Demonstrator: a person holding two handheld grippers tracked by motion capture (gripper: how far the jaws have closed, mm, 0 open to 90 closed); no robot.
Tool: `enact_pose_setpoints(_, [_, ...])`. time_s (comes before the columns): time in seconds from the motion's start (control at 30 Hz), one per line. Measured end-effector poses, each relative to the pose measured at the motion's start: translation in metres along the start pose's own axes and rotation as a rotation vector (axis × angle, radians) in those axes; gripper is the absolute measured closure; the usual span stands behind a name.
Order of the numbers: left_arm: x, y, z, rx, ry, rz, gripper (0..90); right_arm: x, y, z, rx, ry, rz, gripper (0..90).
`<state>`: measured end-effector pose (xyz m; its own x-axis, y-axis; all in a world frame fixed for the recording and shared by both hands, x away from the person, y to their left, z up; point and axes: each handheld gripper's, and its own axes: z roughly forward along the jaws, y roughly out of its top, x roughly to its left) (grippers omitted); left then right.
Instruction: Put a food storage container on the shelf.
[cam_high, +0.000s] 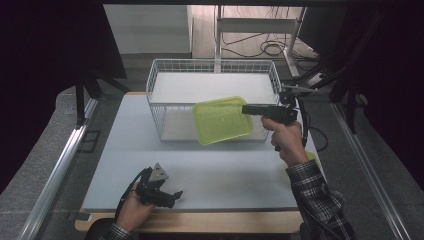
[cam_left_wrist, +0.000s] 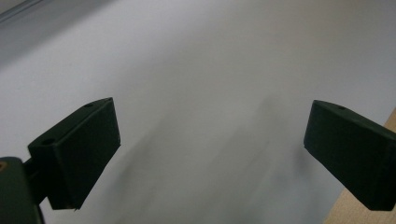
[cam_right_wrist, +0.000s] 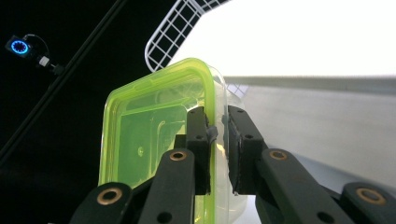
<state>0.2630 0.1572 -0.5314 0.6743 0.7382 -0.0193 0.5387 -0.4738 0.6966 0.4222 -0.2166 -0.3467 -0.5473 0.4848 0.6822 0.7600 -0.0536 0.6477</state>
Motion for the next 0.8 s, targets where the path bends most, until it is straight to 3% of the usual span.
enact_pose_setpoints(0.27, [-0.001, 0.0, 0.001, 0.008, -0.001, 0.003, 4.2, 0.006, 0.019, 0.004, -0.027, -0.013, -0.008, 79.6])
enact_pose_setpoints(0.8, [-0.001, 0.0, 0.001, 0.015, 0.001, -0.009, 5.2, 0.015, 0.059, 0.018, -0.095, -0.092, -0.032, 79.5])
